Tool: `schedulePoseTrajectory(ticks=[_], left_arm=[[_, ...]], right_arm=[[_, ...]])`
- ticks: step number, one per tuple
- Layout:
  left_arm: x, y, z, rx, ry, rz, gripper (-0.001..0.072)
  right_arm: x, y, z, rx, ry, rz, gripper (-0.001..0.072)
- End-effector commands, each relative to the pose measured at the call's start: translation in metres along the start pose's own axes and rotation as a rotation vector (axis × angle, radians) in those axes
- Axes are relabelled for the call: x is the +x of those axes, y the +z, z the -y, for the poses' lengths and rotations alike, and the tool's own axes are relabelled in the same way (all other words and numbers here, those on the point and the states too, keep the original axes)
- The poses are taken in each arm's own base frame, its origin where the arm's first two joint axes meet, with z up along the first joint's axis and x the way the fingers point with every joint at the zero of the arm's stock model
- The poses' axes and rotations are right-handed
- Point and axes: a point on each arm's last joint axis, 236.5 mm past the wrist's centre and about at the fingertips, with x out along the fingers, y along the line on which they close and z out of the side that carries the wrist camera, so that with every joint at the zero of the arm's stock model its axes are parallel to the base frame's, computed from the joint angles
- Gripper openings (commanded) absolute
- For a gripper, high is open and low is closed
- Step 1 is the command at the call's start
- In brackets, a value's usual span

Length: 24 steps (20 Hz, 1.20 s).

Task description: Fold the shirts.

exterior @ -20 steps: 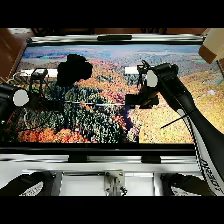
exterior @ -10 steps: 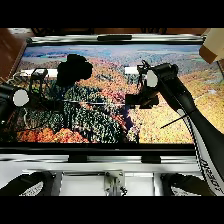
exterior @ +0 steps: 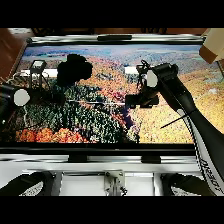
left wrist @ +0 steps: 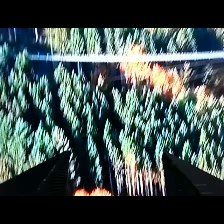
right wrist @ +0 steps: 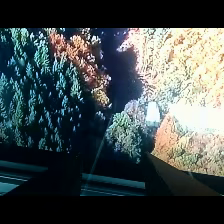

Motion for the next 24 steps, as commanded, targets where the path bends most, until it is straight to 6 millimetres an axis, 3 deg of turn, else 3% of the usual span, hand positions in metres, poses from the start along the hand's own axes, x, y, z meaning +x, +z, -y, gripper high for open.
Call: schedulePoseTrajectory(ticks=[1, 4, 7, 10, 11, 13, 15, 17, 20, 24], left_arm=[[-0.002, 0.052, 0.005, -0.017, -0.031, 0.219, 0.0679], [0.000, 0.089, 0.004, -0.084, -0.049, 0.359, 0.0623], [0.036, 0.105, -0.017, -0.138, -0.015, 0.303, 0.0638], [0.086, 0.131, -0.045, -0.181, 0.032, 0.204, 0.0646], [0.105, 0.132, -0.054, -0.195, 0.048, 0.151, 0.0690], [0.149, 0.125, -0.072, -0.249, 0.057, 0.026, 0.0695], [0.187, 0.118, -0.075, -0.352, -0.013, -0.044, 0.0695], [0.219, 0.128, -0.075, -0.457, -0.098, -0.005, 0.0695], [0.249, 0.133, -0.068, -0.588, -0.197, 0.031, 0.0694], [0.268, 0.130, -0.067, -0.593, -0.195, 0.051, 0.0679]], right_arm=[[0.000, 0.007, 0.010, -0.074, -0.047, 0.029, 0.0494], [-0.001, 0.016, 0.016, -0.082, -0.073, 0.067, 0.0494], [-0.002, 0.024, 0.013, -0.087, -0.063, 0.101, 0.0494], [-0.001, 0.024, 0.010, -0.085, -0.048, 0.098, 0.0494], [-0.001, 0.024, 0.010, -0.085, -0.047, 0.101, 0.0494], [-0.001, 0.025, 0.008, -0.085, -0.040, 0.103, 0.0494], [-0.001, 0.023, 0.001, -0.081, -0.011, 0.099, 0.0492], [-0.001, 0.017, -0.016, -0.100, 0.060, 0.074, 0.0492], [-0.003, 0.010, -0.036, -0.135, 0.146, 0.053, 0.0492], [-0.003, 0.012, -0.037, -0.144, 0.153, 0.061, 0.0492]])
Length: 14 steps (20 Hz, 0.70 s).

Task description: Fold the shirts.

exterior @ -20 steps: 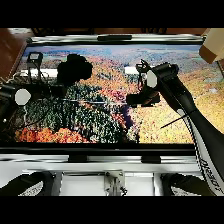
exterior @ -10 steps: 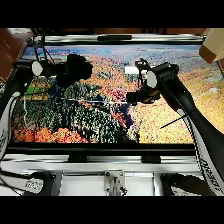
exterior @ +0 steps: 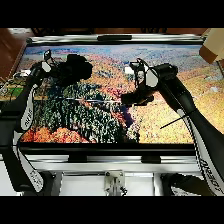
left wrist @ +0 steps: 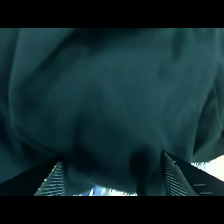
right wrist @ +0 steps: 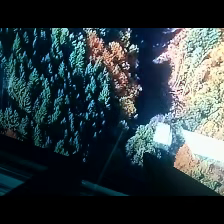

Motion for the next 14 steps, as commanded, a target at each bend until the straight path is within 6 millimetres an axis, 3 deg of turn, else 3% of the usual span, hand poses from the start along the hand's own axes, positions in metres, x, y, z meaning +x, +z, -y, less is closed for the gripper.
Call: schedulePoseTrajectory(ticks=[1, 2, 4, 5, 6, 8, 10, 12, 14], left_arm=[[0.019, 0.005, 0.002, -0.043, -0.042, 0.039, 0.0678], [0.019, 0.009, 0.005, -0.040, -0.048, 0.061, 0.0626], [0.017, 0.016, 0.009, -0.043, -0.060, 0.086, 0.0249], [0.011, 0.019, 0.014, -0.045, -0.073, 0.089, 0.0099], [0.002, 0.023, 0.023, -0.012, -0.091, 0.098, 0.0042], [-0.034, 0.031, 0.059, 0.151, -0.136, 0.123, 0.0036], [-0.092, 0.034, 0.112, 0.354, -0.184, 0.160, 0.0034], [-0.166, 0.035, 0.161, 0.475, -0.220, 0.217, 0.0034], [-0.264, 0.027, 0.207, 0.563, -0.269, 0.294, 0.0034]], right_arm=[[0.000, 0.002, -0.008, -0.010, 0.033, 0.007, 0.0492], [0.000, 0.003, -0.008, -0.010, 0.032, 0.013, 0.0492], [0.000, 0.007, -0.005, -0.014, 0.021, 0.030, 0.0492], [0.000, 0.007, -0.005, -0.024, 0.021, 0.030, 0.0492], [0.000, 0.007, -0.004, -0.038, 0.015, 0.028, 0.0492], [0.000, 0.004, -0.004, -0.043, 0.017, 0.016, 0.0492], [-0.004, 0.005, -0.005, -0.049, 0.020, 0.025, 0.0491], [-0.025, 0.004, 0.006, -0.070, -0.033, 0.053, 0.0490], [-0.076, 0.008, 0.024, -0.094, -0.126, 0.156, 0.0490]])
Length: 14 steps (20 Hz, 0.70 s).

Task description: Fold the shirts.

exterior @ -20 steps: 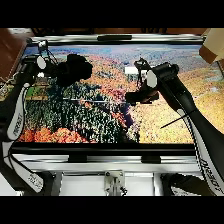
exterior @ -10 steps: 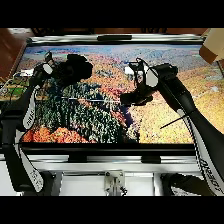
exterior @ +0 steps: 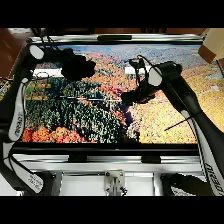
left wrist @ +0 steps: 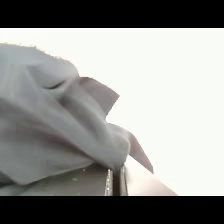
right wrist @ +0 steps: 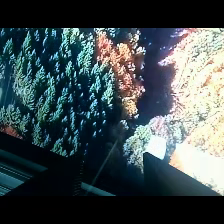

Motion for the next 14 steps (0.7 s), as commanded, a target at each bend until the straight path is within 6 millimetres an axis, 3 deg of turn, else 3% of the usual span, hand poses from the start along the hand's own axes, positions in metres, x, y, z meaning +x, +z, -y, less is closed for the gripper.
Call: schedulePoseTrajectory(ticks=[1, 2, 4, 6, 8, 9, 11, 12, 14], left_arm=[[-0.129, 0.044, 0.098, 0.195, -0.086, 0.103, 0.0034], [-0.171, 0.050, 0.126, 0.222, -0.120, 0.138, 0.0034], [-0.231, 0.038, 0.166, 0.242, -0.167, 0.140, 0.0034], [-0.256, -0.003, 0.179, 0.243, -0.154, 0.034, 0.0034], [-0.252, -0.061, 0.185, 0.239, -0.130, -0.127, 0.0034], [-0.242, -0.093, 0.193, 0.233, -0.144, -0.202, 0.0035], [-0.212, -0.167, 0.214, 0.214, -0.179, -0.348, 0.0035], [-0.193, -0.205, 0.226, 0.209, -0.197, -0.400, 0.0035], [-0.159, -0.261, 0.240, 0.160, -0.215, -0.438, 0.0036]], right_arm=[[-0.073, 0.007, 0.036, -0.038, -0.166, 0.148, 0.0490], [-0.106, 0.009, 0.050, -0.041, -0.233, 0.230, 0.0490], [-0.171, 0.000, 0.073, -0.015, -0.332, 0.376, 0.0491], [-0.218, -0.024, 0.082, 0.060, -0.349, 0.470, 0.0491], [-0.239, -0.047, 0.082, 0.111, -0.327, 0.497, 0.0490], [-0.241, -0.058, 0.083, 0.129, -0.321, 0.486, 0.0490], [-0.226, -0.073, 0.078, 0.125, -0.296, 0.425, 0.0491], [-0.208, -0.079, 0.073, 0.116, -0.273, 0.370, 0.0491], [-0.162, -0.088, 0.062, 0.094, -0.222, 0.272, 0.0492]])
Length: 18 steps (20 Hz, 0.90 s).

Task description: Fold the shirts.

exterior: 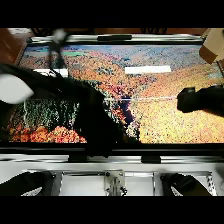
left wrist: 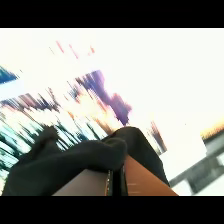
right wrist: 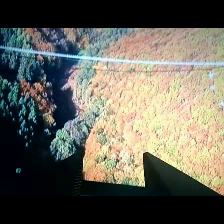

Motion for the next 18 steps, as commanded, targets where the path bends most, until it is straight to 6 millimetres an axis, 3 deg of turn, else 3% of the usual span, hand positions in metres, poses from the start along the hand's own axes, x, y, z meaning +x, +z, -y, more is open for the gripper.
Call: schedulePoseTrajectory(ticks=[1, 2, 4, 5, 8, 10, 14, 18], left_arm=[[0.076, -0.071, 0.021, -0.103, -0.024, -0.082, 0.0036], [0.088, -0.079, 0.016, -0.129, -0.012, -0.098, 0.0036], [0.093, -0.080, -0.008, -0.160, 0.031, -0.121, 0.0036], [0.088, -0.077, -0.024, -0.172, 0.056, -0.125, 0.0036], [0.068, -0.079, -0.080, -0.214, 0.145, -0.172, 0.0036], [0.060, -0.088, -0.103, -0.210, 0.181, -0.218, 0.0036], [0.057, -0.090, -0.138, -0.158, 0.263, -0.234, 0.0036], [0.062, -0.091, -0.167, -0.154, 0.332, -0.229, 0.0036]], right_arm=[[0.044, -0.046, -0.028, -0.016, 0.082, -0.145, 0.0493], [0.066, -0.062, -0.040, -0.021, 0.112, -0.201, 0.0493], [0.100, -0.101, -0.069, -0.038, 0.202, -0.342, 0.0511], [0.112, -0.119, -0.085, -0.042, 0.259, -0.416, 0.0664], [0.130, -0.175, -0.134, -0.039, 0.451, -0.651, 0.0665], [0.141, -0.197, -0.154, 0.013, 0.522, -0.746, 0.0665], [0.168, -0.205, -0.190, 0.190, 0.610, -0.785, 0.0660], [0.196, -0.212, -0.223, 0.189, 0.607, -0.746, 0.0659]])
